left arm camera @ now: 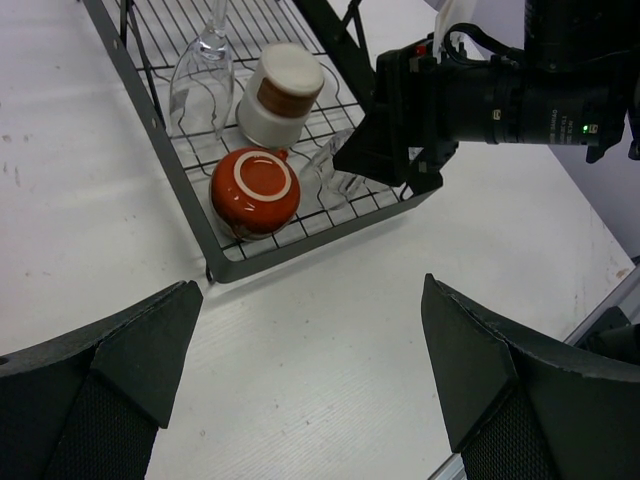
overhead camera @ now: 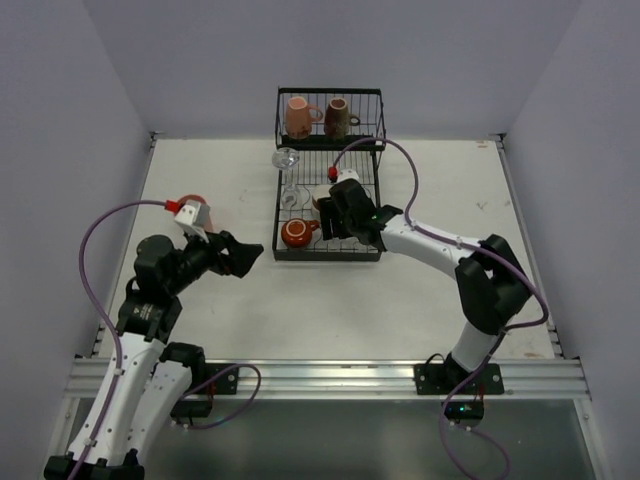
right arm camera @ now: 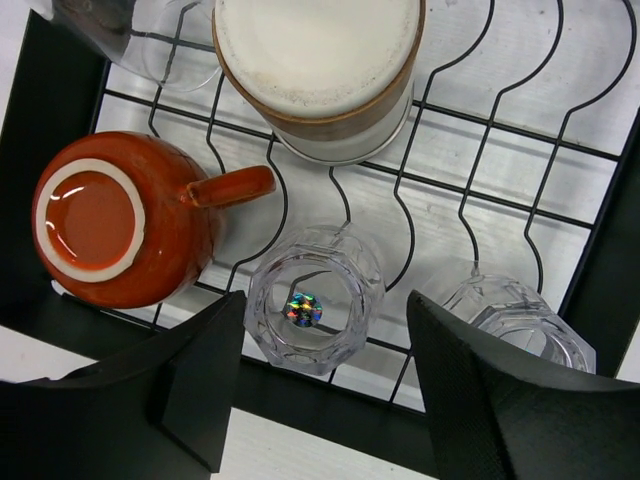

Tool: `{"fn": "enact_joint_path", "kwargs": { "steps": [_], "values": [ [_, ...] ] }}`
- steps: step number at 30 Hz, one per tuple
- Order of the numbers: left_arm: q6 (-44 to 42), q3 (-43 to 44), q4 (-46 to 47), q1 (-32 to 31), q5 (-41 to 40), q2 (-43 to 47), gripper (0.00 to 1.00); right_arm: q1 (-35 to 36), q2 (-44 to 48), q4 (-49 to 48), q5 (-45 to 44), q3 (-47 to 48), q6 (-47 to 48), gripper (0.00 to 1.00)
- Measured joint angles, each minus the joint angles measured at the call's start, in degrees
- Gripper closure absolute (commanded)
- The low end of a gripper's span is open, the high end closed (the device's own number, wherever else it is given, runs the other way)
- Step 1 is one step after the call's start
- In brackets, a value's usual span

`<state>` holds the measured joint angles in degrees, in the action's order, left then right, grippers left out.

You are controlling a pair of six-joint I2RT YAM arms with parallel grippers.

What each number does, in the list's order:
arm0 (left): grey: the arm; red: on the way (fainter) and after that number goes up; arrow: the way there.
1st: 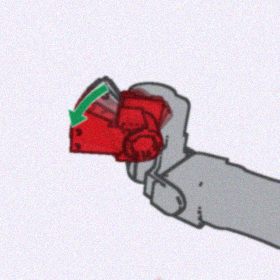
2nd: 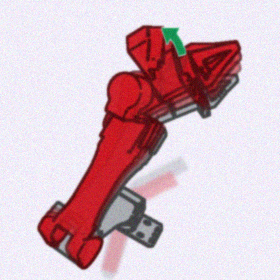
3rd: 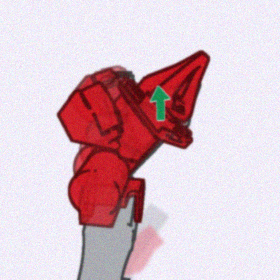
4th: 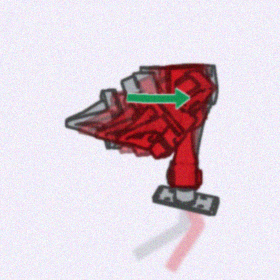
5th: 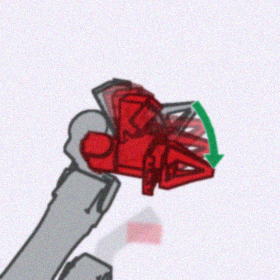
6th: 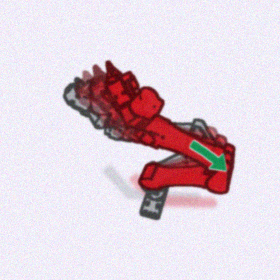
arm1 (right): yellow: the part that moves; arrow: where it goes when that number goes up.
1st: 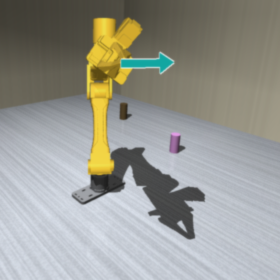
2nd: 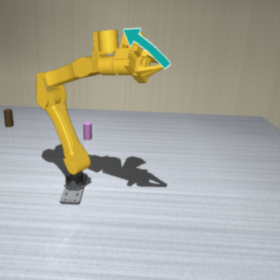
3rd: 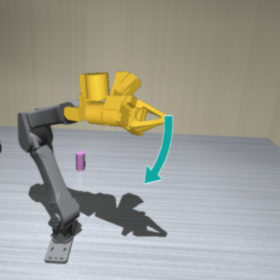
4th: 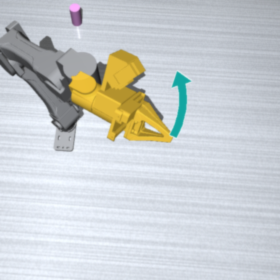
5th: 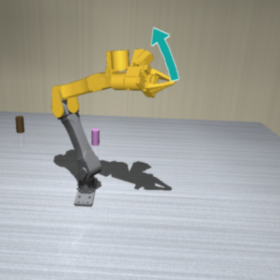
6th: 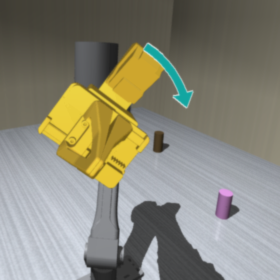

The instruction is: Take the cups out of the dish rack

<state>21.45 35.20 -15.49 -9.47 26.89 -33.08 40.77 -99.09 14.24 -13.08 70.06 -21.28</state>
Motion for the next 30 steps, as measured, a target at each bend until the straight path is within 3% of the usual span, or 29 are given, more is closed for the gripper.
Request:
{"fn": "enact_joint_path", "kwargs": {
  "steps": [6, 7, 12, 17, 22, 26, 30],
  "values": [
    [0.15, -0.15, 0.24, 0.0, 0.31, -1.29, 0.03, 0.0, -1.84, -0.09, -0.28, 0.61, 0.46, 0.52],
    [0.31, -0.26, 0.48, 0.0, 0.48, -1.49, 0.03, 0.0, -1.81, -0.09, -0.44, 0.66, 0.55, 0.6],
    [2.67, -0.42, 3.08, 0.0, 3.32, -3.85, 0.09, 0.0, 0.28, -0.57, -1.31, -0.57, 0.57, 0.65],
    [8.02, -1.27, 8.9, -0.04, 7.5, -6.67, 0.19, -0.02, 15.63, -3.13, -0.79, -7.39, -0.5, 0.66],
    [17.79, -4.37, 20.72, -2.32, 10.64, -8.81, 0.26, -0.24, 36.44, -13.7, 6.56, -16.02, -6.34, 0.67],
    [24.15, -5.55, 28.5, -8.98, 9.84, -11.15, 0.25, -0.31, 43.85, -21.42, 14.14, -22.45, -12.66, 0.68],
    [28.72, -5.55, 36.63, -15.54, 8.61, -14.25, 0.25, -0.31, 44.83, -24.72, 20.28, -26.56, -17.64, 0.68]
  ]
}}
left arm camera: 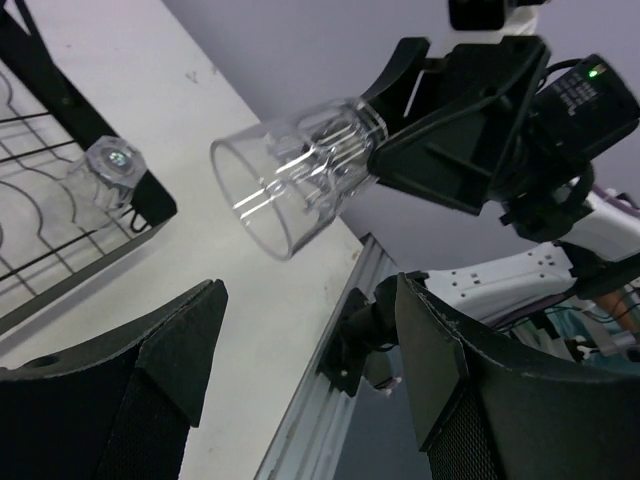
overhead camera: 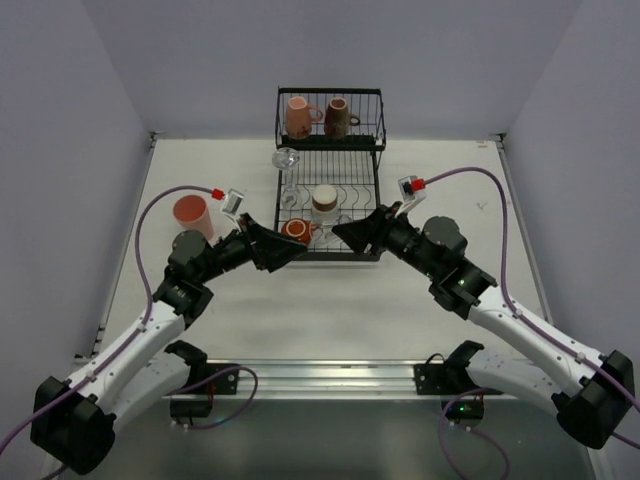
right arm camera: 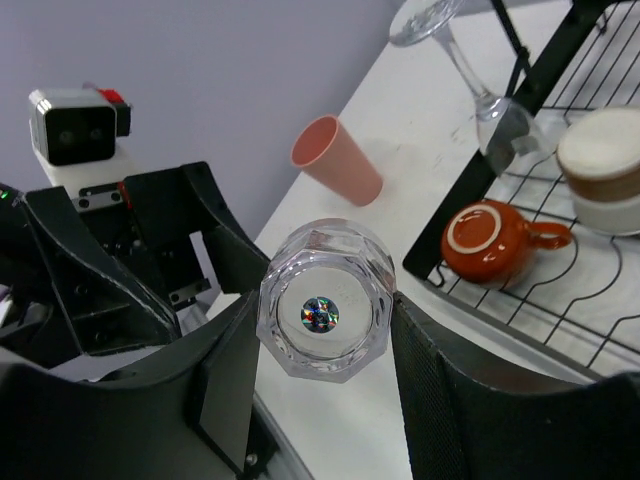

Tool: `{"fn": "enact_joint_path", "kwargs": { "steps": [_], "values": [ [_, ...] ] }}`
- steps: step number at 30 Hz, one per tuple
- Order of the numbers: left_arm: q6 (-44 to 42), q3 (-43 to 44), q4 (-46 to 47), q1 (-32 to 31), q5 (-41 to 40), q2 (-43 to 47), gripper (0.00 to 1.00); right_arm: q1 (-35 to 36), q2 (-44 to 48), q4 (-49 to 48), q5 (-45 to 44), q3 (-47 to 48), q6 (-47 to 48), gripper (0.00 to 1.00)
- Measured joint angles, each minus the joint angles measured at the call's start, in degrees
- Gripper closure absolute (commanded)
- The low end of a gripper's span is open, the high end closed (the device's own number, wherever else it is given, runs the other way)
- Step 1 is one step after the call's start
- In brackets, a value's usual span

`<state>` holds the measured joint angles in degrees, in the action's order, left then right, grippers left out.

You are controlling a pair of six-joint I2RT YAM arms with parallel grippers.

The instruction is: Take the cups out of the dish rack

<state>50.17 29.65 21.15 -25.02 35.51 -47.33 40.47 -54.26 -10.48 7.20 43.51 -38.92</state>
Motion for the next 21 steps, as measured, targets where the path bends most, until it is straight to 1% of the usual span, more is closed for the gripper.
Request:
{"fn": "enact_joint_path", "kwargs": {
  "steps": [5, 8, 10, 11, 13, 14, 16, 18, 19, 20, 21],
  "values": [
    [3.37, 0.02, 6.95, -4.28, -2.1, -3.74, 0.25, 0.0, 0.02, -1.29, 4.39, -2.12, -3.39, 0.68],
    [4.35, 0.13, 9.25, -6.45, -3.41, -5.7, 0.28, 0.0, 0.24, -2.47, 5.99, -2.71, -4.68, 0.68],
    [4.59, 0.15, 9.92, -7.45, -4.2, -6.58, 0.4, 0.0, 0.48, -3.5, 6.67, -3.32, -5.4, 0.68],
    [4.83, 0.2, 10.14, -7.91, -4.72, -6.91, 0.55, 0.0, 0.63, -4.02, 7.13, -3.69, -5.73, 0.68],
    [4.92, 0.5, 10.43, -8.46, -5.64, -7.19, 0.71, 0.0, 0.79, -4.79, 7.63, -4.48, -6.4, 0.68],
    [4.76, 0.68, 10.49, -8.57, -6.32, -7.19, 0.8, 0.0, 0.81, -5.33, 8.0, -4.85, -6.82, 0.68],
    [4.79, 1.05, 10.67, -8.57, -6.95, -6.84, 0.85, -0.13, 0.81, -6.34, 8.28, -5.55, -7.63, 0.67],
    [4.7, 1.33, 10.12, -8.79, -7.48, -6.08, 0.92, -0.44, 0.87, -7.85, 8.57, -6.19, -8.48, 0.61],
    [4.48, 1.68, 9.42, -8.83, -7.74, -5.57, 0.94, -0.44, 0.98, -8.37, 8.59, -6.45, -8.87, 0.54],
    [4.09, 2.12, 8.44, -8.9, -7.98, -5.01, 1.0, -0.48, 1.07, -8.92, 8.57, -6.69, -9.22, 0.47],
    [3.69, 2.75, 7.04, -9.07, -8.28, -4.35, 1.0, -0.48, 1.09, -9.53, 8.57, -6.91, -9.57, 0.41]
  ]
}}
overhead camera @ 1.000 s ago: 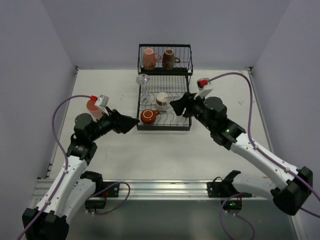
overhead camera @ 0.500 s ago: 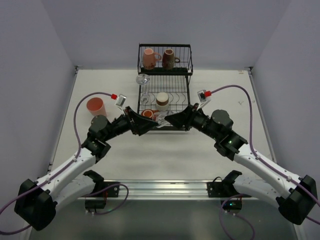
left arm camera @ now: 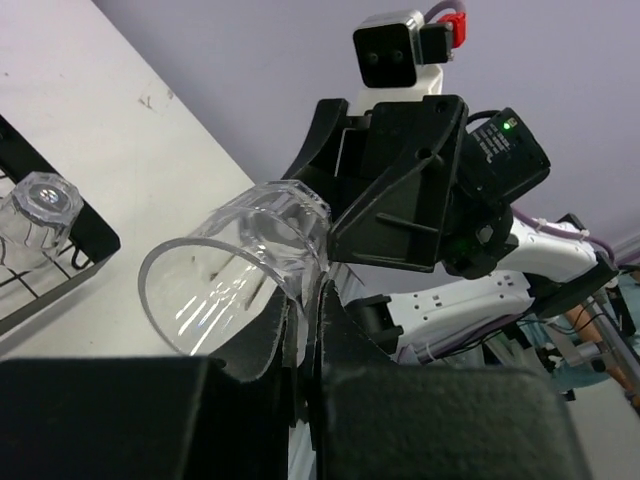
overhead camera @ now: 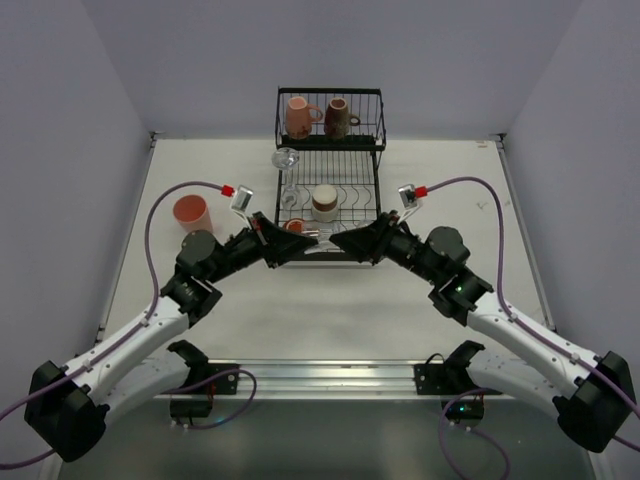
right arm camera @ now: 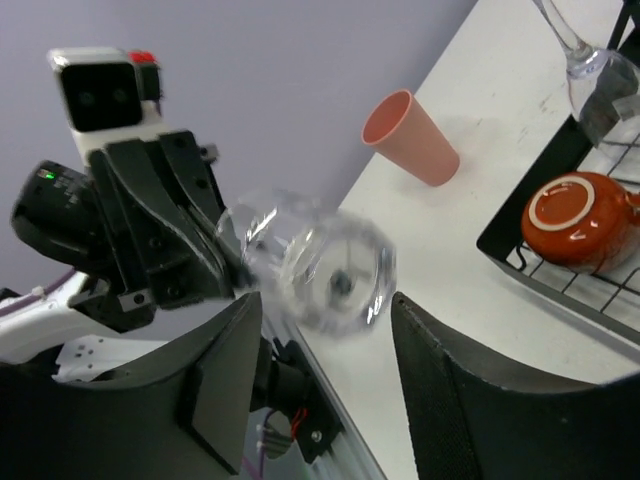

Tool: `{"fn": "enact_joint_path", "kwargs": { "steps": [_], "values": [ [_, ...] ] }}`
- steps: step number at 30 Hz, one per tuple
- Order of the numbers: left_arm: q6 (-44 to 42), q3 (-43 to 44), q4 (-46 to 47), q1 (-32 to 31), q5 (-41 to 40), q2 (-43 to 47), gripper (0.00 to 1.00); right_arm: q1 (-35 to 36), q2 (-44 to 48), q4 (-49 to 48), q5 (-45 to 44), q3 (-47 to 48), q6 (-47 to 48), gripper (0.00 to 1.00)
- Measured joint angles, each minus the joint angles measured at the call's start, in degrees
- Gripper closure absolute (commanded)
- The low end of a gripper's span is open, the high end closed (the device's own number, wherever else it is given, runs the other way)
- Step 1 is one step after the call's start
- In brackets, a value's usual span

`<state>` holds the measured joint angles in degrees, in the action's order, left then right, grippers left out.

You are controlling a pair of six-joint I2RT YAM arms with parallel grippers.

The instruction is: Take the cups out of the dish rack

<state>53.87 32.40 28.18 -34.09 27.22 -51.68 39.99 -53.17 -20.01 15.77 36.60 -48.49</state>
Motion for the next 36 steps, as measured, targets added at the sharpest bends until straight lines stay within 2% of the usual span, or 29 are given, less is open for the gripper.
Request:
{"fn": "enact_joint_path", "kwargs": {
  "steps": [1, 4, 6, 10, 14, 21, 25, 29, 36],
  "values": [
    [-0.61, 0.68, -1.44, -0.22, -0.2, 0.72, 1.0, 0.0, 0.0, -0.57, -0.02, -0.2, -0.31, 0.28],
    [-4.2, 3.17, -6.93, -0.39, -3.67, 2.54, 1.0, 0.15, -0.02, 0.04, 0.33, -1.03, -0.02, 0.11],
    [-7.19, 5.86, -12.83, -0.09, -6.25, 3.54, 1.0, 0.24, 0.13, 1.53, 0.28, -1.16, 0.5, 0.05],
    [-14.56, 14.93, -30.97, -0.11, -12.61, 4.17, 1.0, 0.22, 3.32, 7.15, -0.92, -1.16, 3.02, 0.04],
    [-20.33, 23.69, -49.18, -0.11, -22.97, 2.78, 1.0, 0.24, 8.35, 13.44, -4.83, -0.94, 7.17, 0.04],
    [-24.09, 25.94, -69.4, -0.09, -39.63, -6.73, 1.0, 0.24, 9.79, 23.5, -12.22, 0.39, 12.96, 0.04],
    [-25.16, 25.92, -74.47, -0.09, -46.14, -13.44, 1.0, 0.24, 9.62, 27.26, -15.54, 0.7, 14.88, 0.04],
    [-26.05, 25.92, -75.43, -0.07, -50.07, -18.64, 1.0, 0.24, 8.13, 29.86, -19.43, 1.46, 16.44, 0.05],
    [-27.8, 25.81, -73.53, 1.44, -50.86, -27.5, 1.0, 0.22, 2.93, 30.84, -22.77, 3.28, 18.23, 0.06]
  ]
}}
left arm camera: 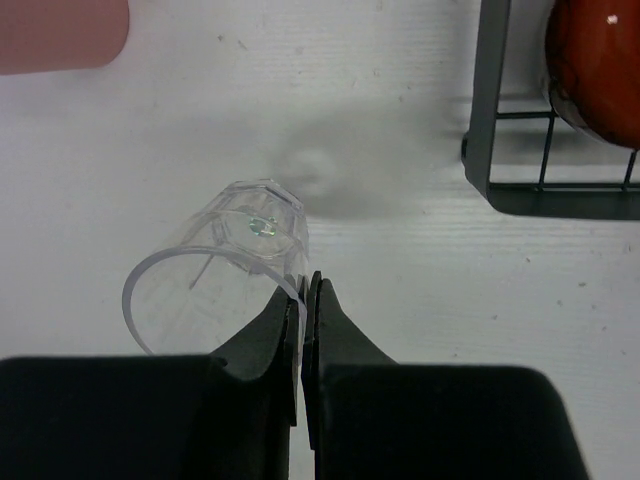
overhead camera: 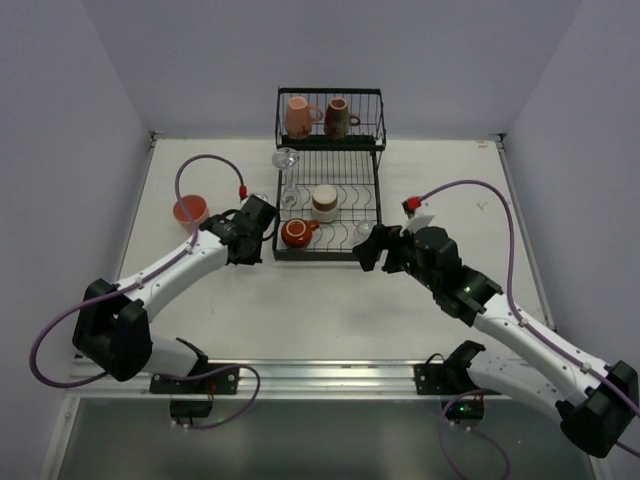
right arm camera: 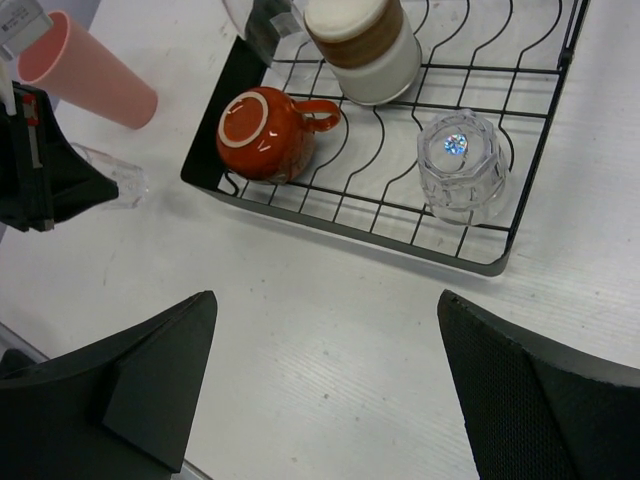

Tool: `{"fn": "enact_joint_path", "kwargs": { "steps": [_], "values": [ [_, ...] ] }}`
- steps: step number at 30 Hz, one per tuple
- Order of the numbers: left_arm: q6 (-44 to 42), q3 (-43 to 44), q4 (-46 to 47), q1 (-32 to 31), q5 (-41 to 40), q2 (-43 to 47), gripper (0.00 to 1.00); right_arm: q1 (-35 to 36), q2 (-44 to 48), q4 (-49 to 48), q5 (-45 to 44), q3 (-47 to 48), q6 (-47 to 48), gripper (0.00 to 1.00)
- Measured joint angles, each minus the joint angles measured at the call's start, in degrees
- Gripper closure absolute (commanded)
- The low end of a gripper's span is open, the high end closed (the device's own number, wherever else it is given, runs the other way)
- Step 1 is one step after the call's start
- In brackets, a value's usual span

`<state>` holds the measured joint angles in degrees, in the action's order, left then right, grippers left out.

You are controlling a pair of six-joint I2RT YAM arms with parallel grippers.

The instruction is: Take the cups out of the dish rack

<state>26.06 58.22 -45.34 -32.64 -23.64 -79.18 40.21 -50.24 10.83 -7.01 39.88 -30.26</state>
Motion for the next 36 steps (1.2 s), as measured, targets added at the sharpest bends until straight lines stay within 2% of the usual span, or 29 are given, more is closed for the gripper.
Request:
{"fn": "enact_joint_path", "kwargs": {
  "steps": [4, 15, 21, 27, 28, 33, 36],
  "values": [
    [-1.09, -0.02, 2.47, 3.17, 0.98, -2.64, 0.99, 0.0, -1.73, 0.35, -0.52, 0.13, 0.37, 0.06],
    [-3.28, -2.45, 7.5, 8.04, 5.35, -5.99, 0.87, 0.0, -10.67, 0.39, -3.67, 3.82, 1.36, 0.07],
    [-4.31, -3.61, 8.5, 9.27, 5.73, -6.49, 0.73, 0.0, -15.69, 0.44, -5.11, 6.95, 2.32, 0.11],
    [-4.7, -3.61, 9.42, 9.4, 5.66, -6.49, 0.67, 0.0, -21.27, 0.37, -6.19, 10.93, 3.23, 0.12],
    [-4.68, -3.61, 9.44, 9.42, 5.64, -6.49, 0.62, 0.0, -22.1, 0.42, -6.51, 11.43, 3.39, 0.12],
    [-4.85, -3.61, 9.64, 9.46, 5.29, -5.33, 0.5, -0.57, -26.86, 0.74, -7.76, 14.73, 4.61, 0.18],
    [-4.85, -3.37, 9.62, 9.51, 5.09, -1.55, 0.44, -1.05, -29.9, 1.01, -9.27, 17.05, 5.18, 0.19]
  ]
}}
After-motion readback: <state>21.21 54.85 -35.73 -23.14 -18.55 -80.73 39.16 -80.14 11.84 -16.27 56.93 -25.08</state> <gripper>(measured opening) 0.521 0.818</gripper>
